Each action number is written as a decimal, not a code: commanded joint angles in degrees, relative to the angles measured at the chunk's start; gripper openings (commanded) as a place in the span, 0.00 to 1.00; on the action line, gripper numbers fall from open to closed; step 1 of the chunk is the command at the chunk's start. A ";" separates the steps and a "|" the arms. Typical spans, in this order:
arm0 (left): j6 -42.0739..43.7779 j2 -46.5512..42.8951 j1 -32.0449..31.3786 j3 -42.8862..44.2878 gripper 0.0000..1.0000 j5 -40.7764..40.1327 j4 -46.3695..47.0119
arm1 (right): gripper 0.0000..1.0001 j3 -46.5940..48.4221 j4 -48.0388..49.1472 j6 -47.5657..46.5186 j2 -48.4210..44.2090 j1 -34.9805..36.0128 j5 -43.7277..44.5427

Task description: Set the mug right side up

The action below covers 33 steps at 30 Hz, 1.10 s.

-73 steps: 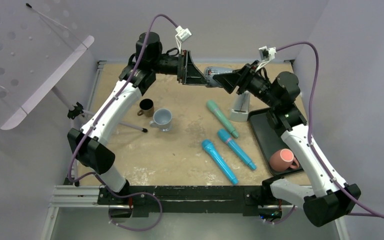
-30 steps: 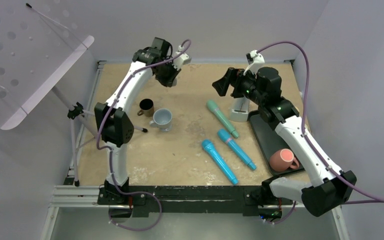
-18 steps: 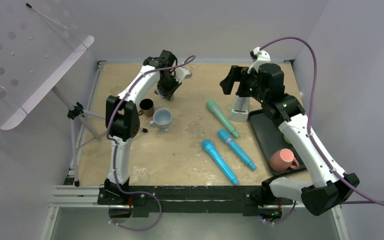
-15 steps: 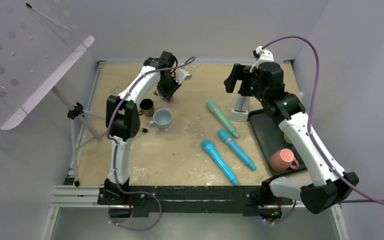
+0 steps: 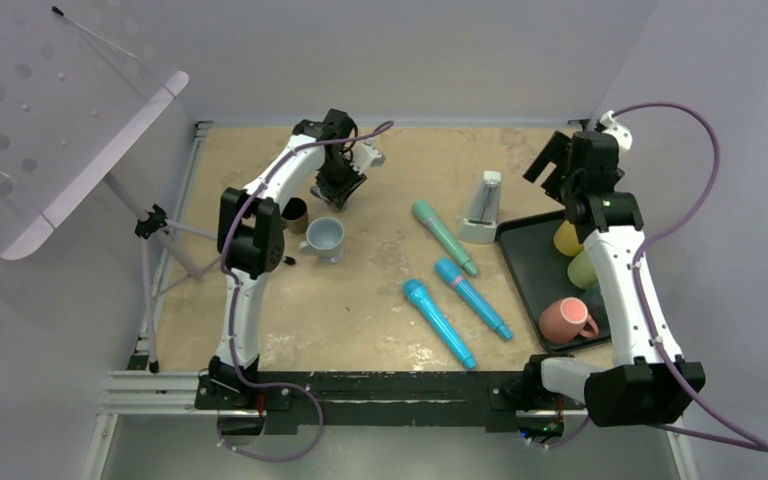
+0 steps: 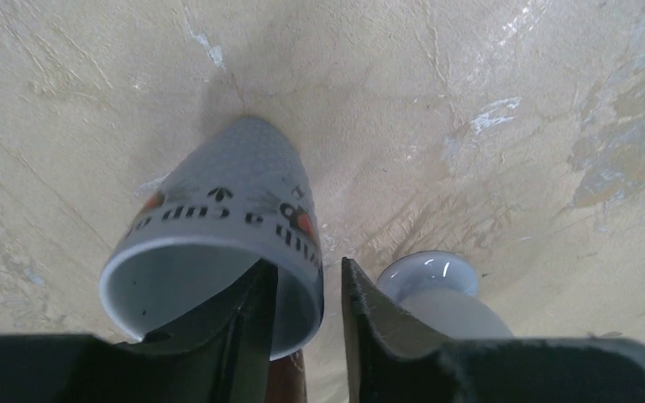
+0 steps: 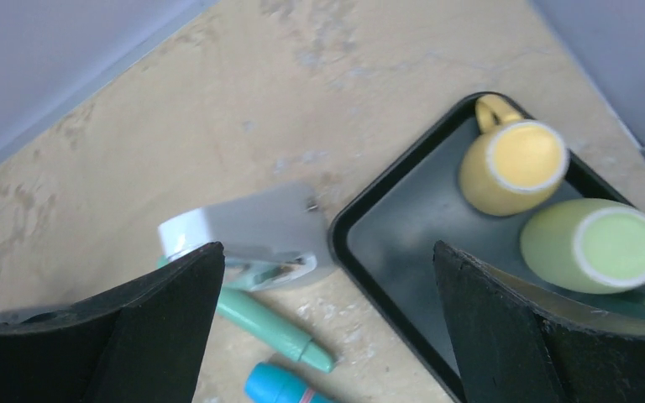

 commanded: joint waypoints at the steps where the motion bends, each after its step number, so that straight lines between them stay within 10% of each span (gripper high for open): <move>1: 0.56 -2.74 0.43 0.60 0.44 0.67 0.84 | 0.99 -0.88 0.24 1.32 0.62 -5.27 5.39; 11: -2.48 -16.90 0.52 -0.17 0.73 8.70 0.99 | 0.97 0.75 6.01 -3.51 15.27 -18.46 3.15; 23: -2.05 -25.45 2.10 -4.13 0.74 14.19 -3.61 | 0.88 5.26 7.09 -8.73 28.36 -23.15 -5.94; 33: -2.52 -25.56 2.45 -4.64 0.74 15.62 -3.38 | 0.81 -7.51 9.52 -3.99 20.44 -22.90 -14.54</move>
